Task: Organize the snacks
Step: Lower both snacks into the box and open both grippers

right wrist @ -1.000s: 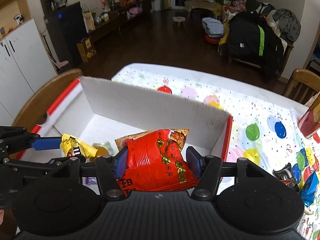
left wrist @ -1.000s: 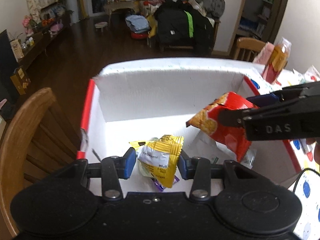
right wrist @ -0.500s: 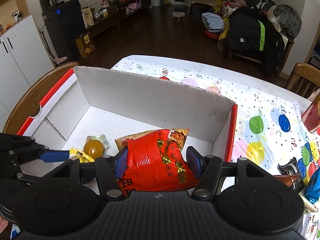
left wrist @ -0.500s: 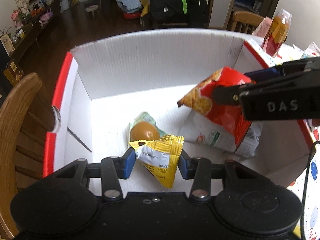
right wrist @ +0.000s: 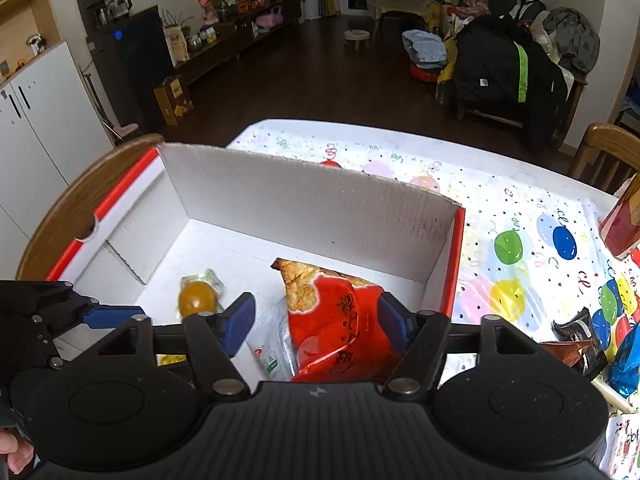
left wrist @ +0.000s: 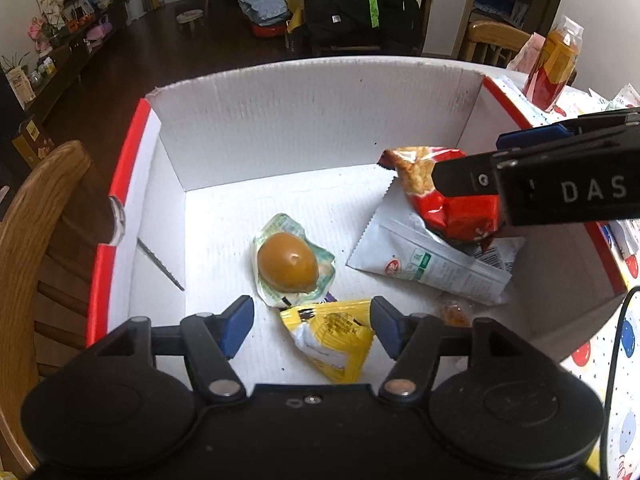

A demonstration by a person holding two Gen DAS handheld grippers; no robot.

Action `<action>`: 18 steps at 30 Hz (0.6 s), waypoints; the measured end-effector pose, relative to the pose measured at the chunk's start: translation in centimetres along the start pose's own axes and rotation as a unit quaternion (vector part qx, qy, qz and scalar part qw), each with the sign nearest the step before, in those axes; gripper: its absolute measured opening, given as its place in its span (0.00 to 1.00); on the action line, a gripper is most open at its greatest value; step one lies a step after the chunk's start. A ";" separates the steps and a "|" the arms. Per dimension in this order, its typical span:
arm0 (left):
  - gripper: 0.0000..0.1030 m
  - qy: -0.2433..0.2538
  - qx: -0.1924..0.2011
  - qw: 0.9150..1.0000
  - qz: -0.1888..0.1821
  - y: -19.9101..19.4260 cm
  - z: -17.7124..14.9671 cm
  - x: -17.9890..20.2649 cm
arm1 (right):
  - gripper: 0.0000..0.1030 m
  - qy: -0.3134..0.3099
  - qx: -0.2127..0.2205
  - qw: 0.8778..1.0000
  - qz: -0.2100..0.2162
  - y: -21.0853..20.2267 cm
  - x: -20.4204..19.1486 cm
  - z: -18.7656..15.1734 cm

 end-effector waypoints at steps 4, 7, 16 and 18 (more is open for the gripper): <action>0.72 -0.007 0.014 1.000 0.009 -1.2 0.0 -0.2 | 0.76 0.004 0.007 1.000 0.013 -1.4 -0.2 0.0; 0.73 -0.009 0.024 1.000 0.012 -2.3 0.0 -0.3 | 0.82 0.003 0.017 1.000 0.017 -2.6 -0.4 0.0; 0.82 -0.018 0.068 0.997 0.018 -5.9 0.7 0.2 | 0.97 0.001 0.054 0.998 0.035 -7.5 -0.1 -0.2; 0.83 -0.022 0.075 0.997 0.016 -6.6 0.9 0.5 | 0.97 0.003 0.060 0.997 0.038 -8.5 0.2 -0.3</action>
Point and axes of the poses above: each gripper's, at about its wrist camera, not at the fingertips, and y roughly the way its jaws point, x to its right, z to its top, the point moved 9 cm from there along y, roughly the way its jaws point, and after that the axes turned 12 degrees about y, right-handed, at the moved point
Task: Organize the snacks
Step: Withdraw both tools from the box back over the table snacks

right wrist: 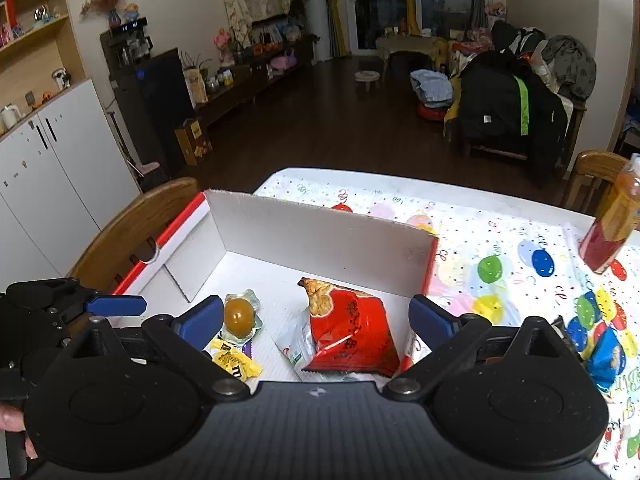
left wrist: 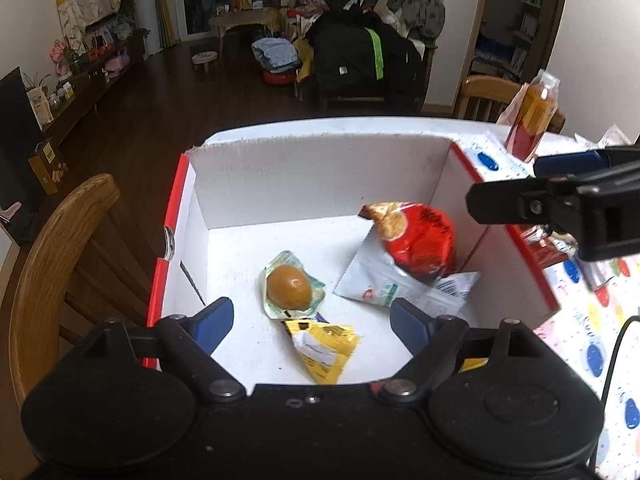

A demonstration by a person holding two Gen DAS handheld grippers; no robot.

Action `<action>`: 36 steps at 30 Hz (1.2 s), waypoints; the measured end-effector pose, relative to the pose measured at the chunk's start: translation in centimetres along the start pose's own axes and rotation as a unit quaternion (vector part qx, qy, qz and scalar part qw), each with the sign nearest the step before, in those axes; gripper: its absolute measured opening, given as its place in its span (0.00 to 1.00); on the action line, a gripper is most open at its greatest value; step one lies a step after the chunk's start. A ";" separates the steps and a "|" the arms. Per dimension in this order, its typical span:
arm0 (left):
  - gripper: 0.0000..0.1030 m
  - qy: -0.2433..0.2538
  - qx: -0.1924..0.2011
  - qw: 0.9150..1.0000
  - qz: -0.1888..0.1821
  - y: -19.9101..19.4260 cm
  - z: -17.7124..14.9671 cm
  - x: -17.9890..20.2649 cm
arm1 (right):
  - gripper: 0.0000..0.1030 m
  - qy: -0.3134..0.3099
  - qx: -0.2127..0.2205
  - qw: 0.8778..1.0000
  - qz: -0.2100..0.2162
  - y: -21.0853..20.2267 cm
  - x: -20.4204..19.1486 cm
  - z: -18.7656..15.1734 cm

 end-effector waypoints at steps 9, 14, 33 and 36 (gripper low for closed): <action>0.89 0.005 0.041 0.999 -0.011 -2.8 1.1 2.6 | 1.00 0.015 0.021 0.999 0.022 -5.0 1.3 -0.7; 0.92 -0.001 0.063 0.998 -0.030 -4.1 2.0 4.5 | 1.00 0.023 0.036 0.999 0.032 -8.1 2.9 -1.5; 1.00 0.047 0.114 0.991 -0.050 -4.0 6.4 17.2 | 1.00 0.033 0.064 0.997 -0.042 -15.3 17.2 -7.2; 1.00 0.034 0.101 0.992 -0.061 -2.4 7.0 18.7 | 1.00 0.035 0.054 0.996 -0.062 -15.2 19.8 -8.1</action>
Point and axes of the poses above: each gripper's, at about its wrist camera, not at the fingertips, and y roughly the way its jaws point, x to its right, z to its top, the point moved 9 cm from there along y, roughly the way its jaws point, and after that the axes turned 12 degrees about y, right-handed, at the moved point
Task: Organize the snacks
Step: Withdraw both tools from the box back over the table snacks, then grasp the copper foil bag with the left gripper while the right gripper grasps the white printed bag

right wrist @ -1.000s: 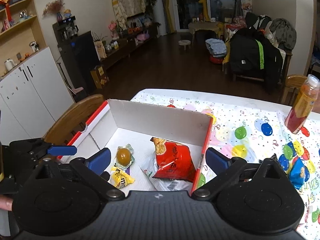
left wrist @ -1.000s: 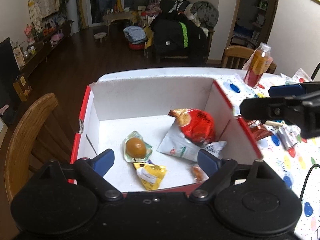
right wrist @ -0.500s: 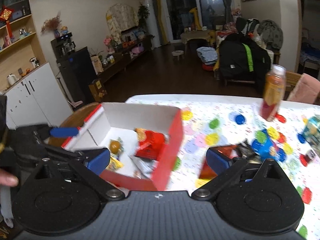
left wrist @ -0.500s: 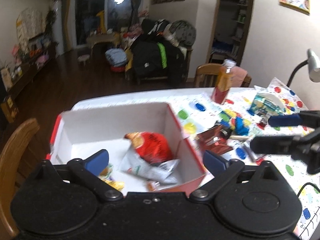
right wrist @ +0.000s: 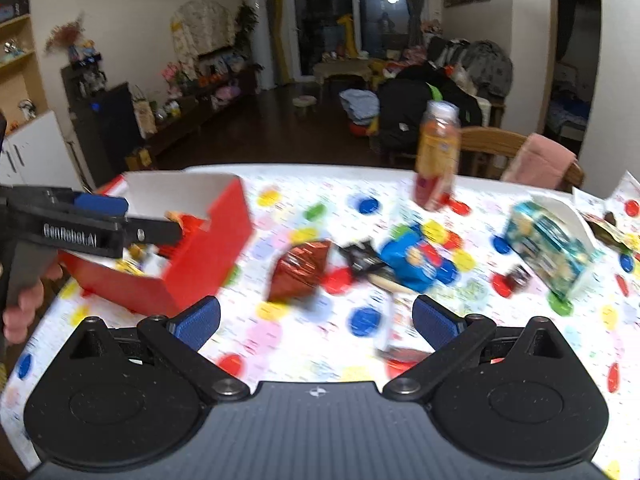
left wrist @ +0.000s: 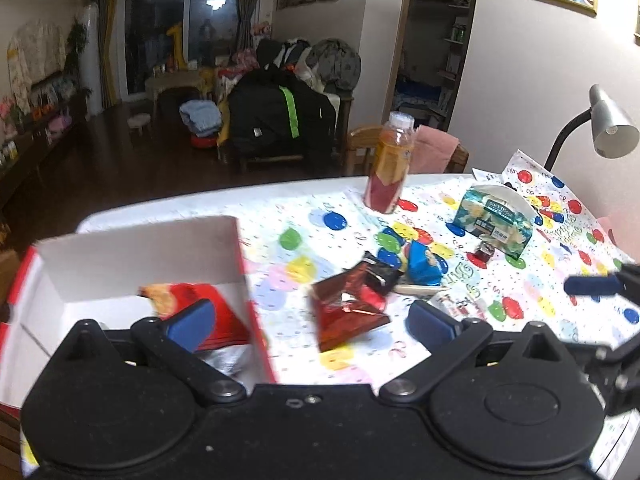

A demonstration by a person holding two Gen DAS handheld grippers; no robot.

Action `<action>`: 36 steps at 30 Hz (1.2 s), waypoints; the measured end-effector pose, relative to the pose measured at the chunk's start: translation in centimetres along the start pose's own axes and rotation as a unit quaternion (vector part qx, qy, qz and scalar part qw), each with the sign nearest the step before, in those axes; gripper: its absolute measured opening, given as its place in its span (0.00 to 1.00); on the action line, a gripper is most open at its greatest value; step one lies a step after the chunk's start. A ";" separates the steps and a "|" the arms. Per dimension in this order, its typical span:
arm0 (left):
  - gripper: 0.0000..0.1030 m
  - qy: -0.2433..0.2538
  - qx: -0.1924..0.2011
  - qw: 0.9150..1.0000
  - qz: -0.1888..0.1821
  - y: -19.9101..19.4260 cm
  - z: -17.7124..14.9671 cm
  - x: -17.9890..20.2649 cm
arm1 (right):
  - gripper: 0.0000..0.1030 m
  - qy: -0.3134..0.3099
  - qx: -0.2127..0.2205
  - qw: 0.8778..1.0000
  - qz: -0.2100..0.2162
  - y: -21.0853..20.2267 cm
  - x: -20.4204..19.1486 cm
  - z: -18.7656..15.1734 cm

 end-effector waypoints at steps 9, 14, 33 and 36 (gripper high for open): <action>1.00 -0.010 -0.028 1.000 0.010 5.9 1.5 2.6 | 1.00 0.044 -0.021 0.998 -0.043 2.2 7.4 -0.7; 0.99 -0.007 -0.049 0.999 0.020 9.0 1.7 3.3 | 1.00 0.073 -0.040 0.996 -0.044 4.6 10.0 -0.7; 0.96 -0.014 -0.118 0.992 0.031 16.9 0.8 3.9 | 1.00 -0.004 -0.102 0.994 -0.030 14.7 9.8 -0.6; 0.95 -0.016 -0.128 0.991 0.032 17.7 0.4 3.8 | 1.00 -0.014 -0.106 0.994 -0.036 15.8 9.8 -0.7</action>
Point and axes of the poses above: each gripper's, at about its wrist camera, not at the fingertips, and y roughly the way its jaws point, x to its right, z to its top, the point moved 9 cm from there along y, roughly the way its jaws point, and after that the axes turned 12 degrees about y, right-handed, at the moved point
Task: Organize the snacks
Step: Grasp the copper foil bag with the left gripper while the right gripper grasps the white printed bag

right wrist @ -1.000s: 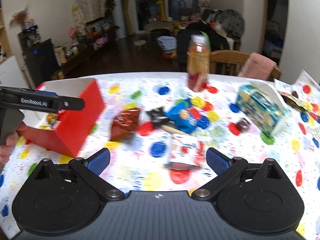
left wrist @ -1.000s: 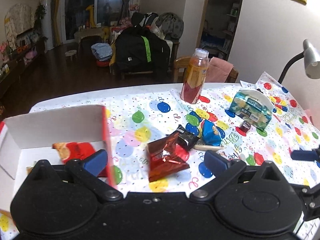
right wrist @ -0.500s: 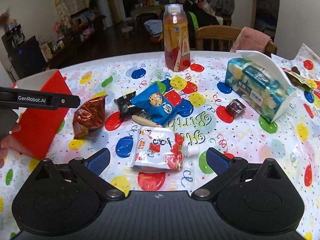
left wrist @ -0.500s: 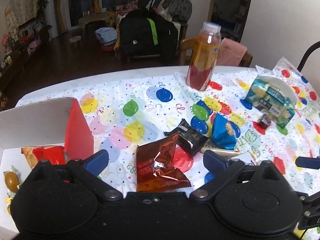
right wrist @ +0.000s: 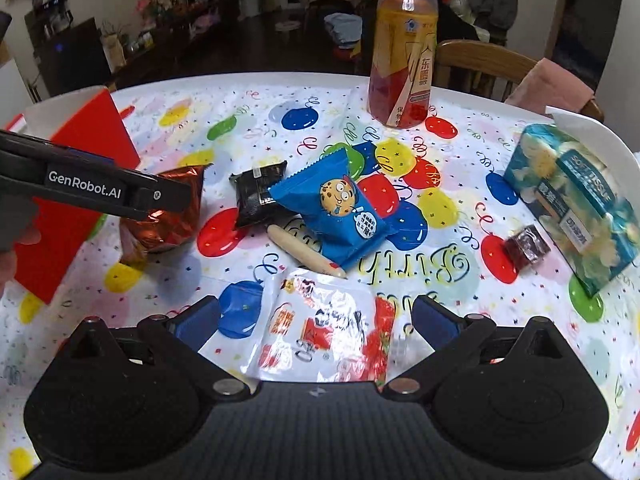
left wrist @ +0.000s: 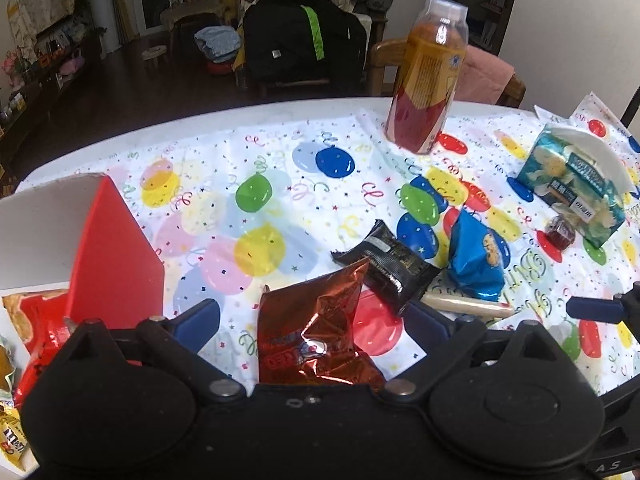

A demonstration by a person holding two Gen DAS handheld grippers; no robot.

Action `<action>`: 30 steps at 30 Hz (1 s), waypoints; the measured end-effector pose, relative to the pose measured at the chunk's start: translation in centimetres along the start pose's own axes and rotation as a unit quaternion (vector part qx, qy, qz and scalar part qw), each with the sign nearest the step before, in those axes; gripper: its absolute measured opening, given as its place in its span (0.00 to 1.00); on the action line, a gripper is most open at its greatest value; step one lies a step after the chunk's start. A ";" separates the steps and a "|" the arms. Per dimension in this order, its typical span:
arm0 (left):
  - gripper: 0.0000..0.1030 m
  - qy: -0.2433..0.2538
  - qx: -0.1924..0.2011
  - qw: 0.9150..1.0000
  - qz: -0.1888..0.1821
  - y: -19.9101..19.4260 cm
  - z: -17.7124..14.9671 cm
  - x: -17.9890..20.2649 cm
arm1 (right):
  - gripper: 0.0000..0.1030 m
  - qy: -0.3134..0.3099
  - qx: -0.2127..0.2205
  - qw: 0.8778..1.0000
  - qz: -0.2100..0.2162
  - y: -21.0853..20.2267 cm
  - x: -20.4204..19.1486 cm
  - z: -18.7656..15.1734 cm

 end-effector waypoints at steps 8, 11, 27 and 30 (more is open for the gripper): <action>0.78 -0.020 -0.033 0.999 -0.011 2.3 -0.9 -0.3 | 0.99 -0.011 -0.016 1.000 -0.025 2.3 0.5 -0.6; 0.70 -0.025 -0.039 0.999 -0.018 2.7 -1.2 -0.4 | 0.90 -0.001 -0.014 1.000 -0.025 2.4 0.7 -0.6; 0.34 -0.013 -0.030 0.999 -0.026 1.2 -1.7 0.3 | 0.72 0.012 -0.012 0.999 -0.049 1.0 0.3 -1.2; 0.33 -0.008 -0.024 0.999 -0.026 0.3 -2.1 0.6 | 0.70 0.013 -0.011 0.999 -0.047 0.2 0.2 -1.7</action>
Point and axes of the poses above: each gripper's, at about its wrist camera, not at the fingertips, and y roughly the way its jaws point, x to its right, z to its top, the point moved 9 cm from there along y, roughly the way its jaws point, and after that the axes turned 12 degrees about y, right-handed, at the moved point
